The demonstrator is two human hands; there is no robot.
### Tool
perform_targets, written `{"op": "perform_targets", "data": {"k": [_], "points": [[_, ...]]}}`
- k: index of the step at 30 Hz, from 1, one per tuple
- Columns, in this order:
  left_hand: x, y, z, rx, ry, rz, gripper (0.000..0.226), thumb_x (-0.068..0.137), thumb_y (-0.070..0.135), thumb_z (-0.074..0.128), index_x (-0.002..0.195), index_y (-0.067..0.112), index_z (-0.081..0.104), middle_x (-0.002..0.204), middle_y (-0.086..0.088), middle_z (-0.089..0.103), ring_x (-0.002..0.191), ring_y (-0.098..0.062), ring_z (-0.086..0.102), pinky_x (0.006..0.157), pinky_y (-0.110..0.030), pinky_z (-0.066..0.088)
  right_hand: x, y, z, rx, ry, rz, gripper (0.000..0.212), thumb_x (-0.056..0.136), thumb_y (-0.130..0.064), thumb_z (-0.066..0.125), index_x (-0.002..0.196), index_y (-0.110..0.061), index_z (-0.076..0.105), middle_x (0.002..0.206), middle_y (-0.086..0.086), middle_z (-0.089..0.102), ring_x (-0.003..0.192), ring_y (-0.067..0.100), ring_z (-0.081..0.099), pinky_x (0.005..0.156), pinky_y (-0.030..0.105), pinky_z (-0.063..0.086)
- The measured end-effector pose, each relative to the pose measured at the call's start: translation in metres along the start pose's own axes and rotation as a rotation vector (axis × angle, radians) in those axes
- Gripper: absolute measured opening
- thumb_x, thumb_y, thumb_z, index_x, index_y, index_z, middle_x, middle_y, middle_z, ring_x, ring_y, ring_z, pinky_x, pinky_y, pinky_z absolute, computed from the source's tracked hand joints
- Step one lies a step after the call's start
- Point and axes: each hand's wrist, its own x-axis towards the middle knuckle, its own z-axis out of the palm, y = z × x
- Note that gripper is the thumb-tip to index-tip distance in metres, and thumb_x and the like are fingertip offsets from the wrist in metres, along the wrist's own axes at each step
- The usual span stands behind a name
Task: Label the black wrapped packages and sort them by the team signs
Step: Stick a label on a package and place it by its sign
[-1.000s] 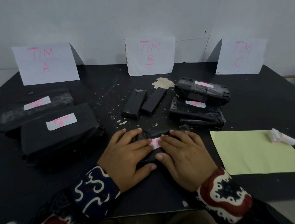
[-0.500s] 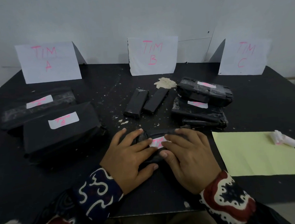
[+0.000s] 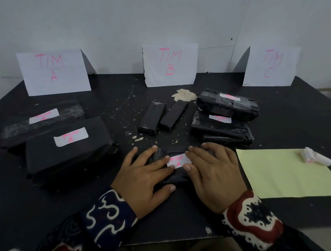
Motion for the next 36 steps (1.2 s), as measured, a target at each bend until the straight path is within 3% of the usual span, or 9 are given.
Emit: {"op": "perform_targets", "data": {"k": [5,9,14,19,22,24,27,33,36], "points": [[-0.001,-0.001,0.003,-0.03,0.008,0.011,0.06,0.094,0.065,0.019,0.127,0.035,0.059,0.138,0.012,0.055,0.14,-0.023,0.036,0.108,-0.058,0.032,0.0,-0.004,0.003,0.041,-0.076,-0.045,0.059,0.099,-0.056,0.019,0.113,-0.028,0.07,0.119,-0.012,0.068,0.116,0.02,0.057,0.1,0.045,0.036],[-0.004,-0.001,0.002,-0.063,0.117,-0.008,0.06,0.087,0.065,0.042,0.132,0.028,0.055,0.146,0.001,0.048,0.14,-0.024,0.036,0.104,-0.051,0.041,-0.007,0.001,-0.007,0.144,-0.026,0.106,0.062,0.094,-0.065,0.028,0.121,-0.024,0.067,0.128,0.0,0.062,0.12,0.025,0.053,0.095,0.047,0.044],[-0.012,0.008,-0.003,-0.046,0.178,-0.304,0.078,0.076,0.074,0.047,0.131,0.02,0.055,0.133,-0.004,0.057,0.122,-0.026,0.052,0.09,-0.046,0.051,-0.03,0.001,-0.014,0.046,-0.09,0.243,0.074,0.077,-0.079,0.039,0.125,-0.028,0.062,0.134,0.007,0.054,0.117,0.033,0.053,0.09,0.049,0.049],[-0.018,0.019,-0.007,-0.033,0.178,-0.381,0.062,0.08,0.068,0.043,0.118,0.024,0.065,0.114,0.006,0.068,0.104,-0.018,0.06,0.079,-0.037,0.051,-0.036,0.0,-0.009,0.063,-0.03,0.189,0.054,0.079,-0.062,0.048,0.116,-0.026,0.068,0.124,0.006,0.063,0.1,0.031,0.064,0.078,0.044,0.053],[-0.02,0.024,-0.012,-0.341,0.268,-0.442,0.053,0.077,0.061,0.053,0.118,0.03,0.063,0.12,0.015,0.061,0.106,-0.006,0.059,0.084,-0.028,0.051,-0.034,-0.003,-0.004,0.176,0.052,0.184,0.036,0.081,-0.042,0.073,0.108,-0.018,0.072,0.123,0.008,0.063,0.097,0.031,0.063,0.084,0.038,0.052],[-0.02,0.027,-0.019,-0.604,0.34,-0.493,0.044,0.076,0.056,0.061,0.114,0.034,0.065,0.117,0.022,0.057,0.103,0.002,0.058,0.08,-0.017,0.052,-0.032,-0.006,-0.001,0.234,0.103,0.167,0.033,0.081,-0.036,0.072,0.106,-0.014,0.073,0.123,0.009,0.063,0.1,0.03,0.062,0.089,0.031,0.046],[-0.019,0.028,-0.031,-0.733,0.455,-0.548,0.024,0.079,0.035,0.071,0.103,0.038,0.067,0.107,0.021,0.059,0.097,0.003,0.061,0.076,-0.016,0.053,-0.025,-0.012,-0.001,0.317,0.174,0.128,0.037,0.085,-0.042,0.063,0.106,-0.013,0.073,0.126,0.009,0.06,0.106,0.028,0.06,0.095,0.023,0.041],[-0.025,0.007,-0.051,-0.615,0.649,-0.582,0.035,0.083,0.003,0.07,0.107,0.028,0.071,0.1,0.01,0.06,0.09,-0.006,0.06,0.078,-0.01,0.046,0.0,-0.035,-0.006,0.474,0.242,0.033,0.042,0.082,-0.044,0.064,0.109,-0.014,0.072,0.134,0.008,0.054,0.115,0.022,0.056,0.101,0.02,0.039],[-0.032,-0.007,-0.063,-0.432,0.764,-0.578,0.035,0.084,0.009,0.067,0.116,0.022,0.069,0.102,0.008,0.057,0.091,-0.004,0.057,0.086,-0.023,0.049,0.018,-0.055,-0.006,0.506,0.259,-0.034,0.036,0.086,-0.04,0.069,0.111,-0.014,0.071,0.133,0.007,0.053,0.116,0.021,0.056,0.1,0.024,0.043]]}}
